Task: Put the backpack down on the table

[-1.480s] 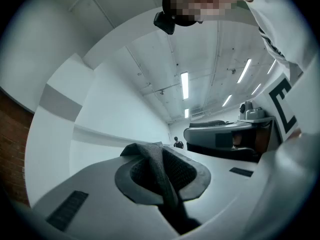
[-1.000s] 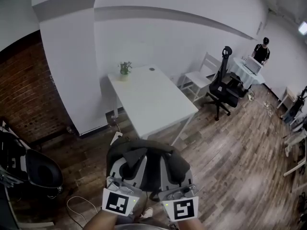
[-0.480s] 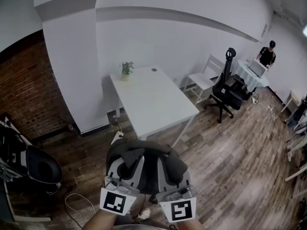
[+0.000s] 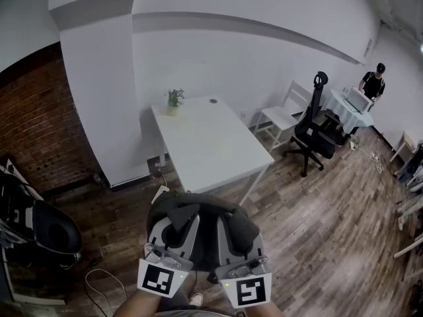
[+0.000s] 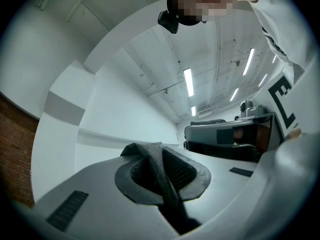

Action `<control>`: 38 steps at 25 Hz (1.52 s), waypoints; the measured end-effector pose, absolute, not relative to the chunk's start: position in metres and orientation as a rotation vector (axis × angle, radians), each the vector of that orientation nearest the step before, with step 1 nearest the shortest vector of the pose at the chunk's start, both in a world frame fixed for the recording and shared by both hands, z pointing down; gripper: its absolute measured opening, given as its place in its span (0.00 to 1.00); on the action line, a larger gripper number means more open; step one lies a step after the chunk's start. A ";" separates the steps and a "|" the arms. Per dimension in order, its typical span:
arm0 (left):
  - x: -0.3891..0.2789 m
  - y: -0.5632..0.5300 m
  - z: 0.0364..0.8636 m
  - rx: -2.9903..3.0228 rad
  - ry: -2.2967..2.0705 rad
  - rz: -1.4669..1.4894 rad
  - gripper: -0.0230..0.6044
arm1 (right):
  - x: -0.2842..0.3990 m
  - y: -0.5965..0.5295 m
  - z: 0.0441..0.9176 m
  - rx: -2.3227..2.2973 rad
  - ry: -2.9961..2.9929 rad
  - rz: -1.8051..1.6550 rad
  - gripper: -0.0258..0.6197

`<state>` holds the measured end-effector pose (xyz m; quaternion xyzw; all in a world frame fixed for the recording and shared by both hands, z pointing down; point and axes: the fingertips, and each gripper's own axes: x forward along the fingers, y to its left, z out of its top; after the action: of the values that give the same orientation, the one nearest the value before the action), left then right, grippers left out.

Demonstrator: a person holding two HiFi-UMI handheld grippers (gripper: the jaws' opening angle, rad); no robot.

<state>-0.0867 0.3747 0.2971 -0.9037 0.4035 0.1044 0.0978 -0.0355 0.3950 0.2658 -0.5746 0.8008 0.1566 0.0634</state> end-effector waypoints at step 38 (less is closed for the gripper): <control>-0.003 0.036 0.263 -2.721 1.026 0.294 0.09 | 0.046 0.065 0.224 -1.808 2.319 0.539 0.12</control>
<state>-0.0028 0.0361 0.2630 -0.9254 0.3489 0.0999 0.1091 0.0461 0.0654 0.2243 -0.6030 0.7735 0.1796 0.0758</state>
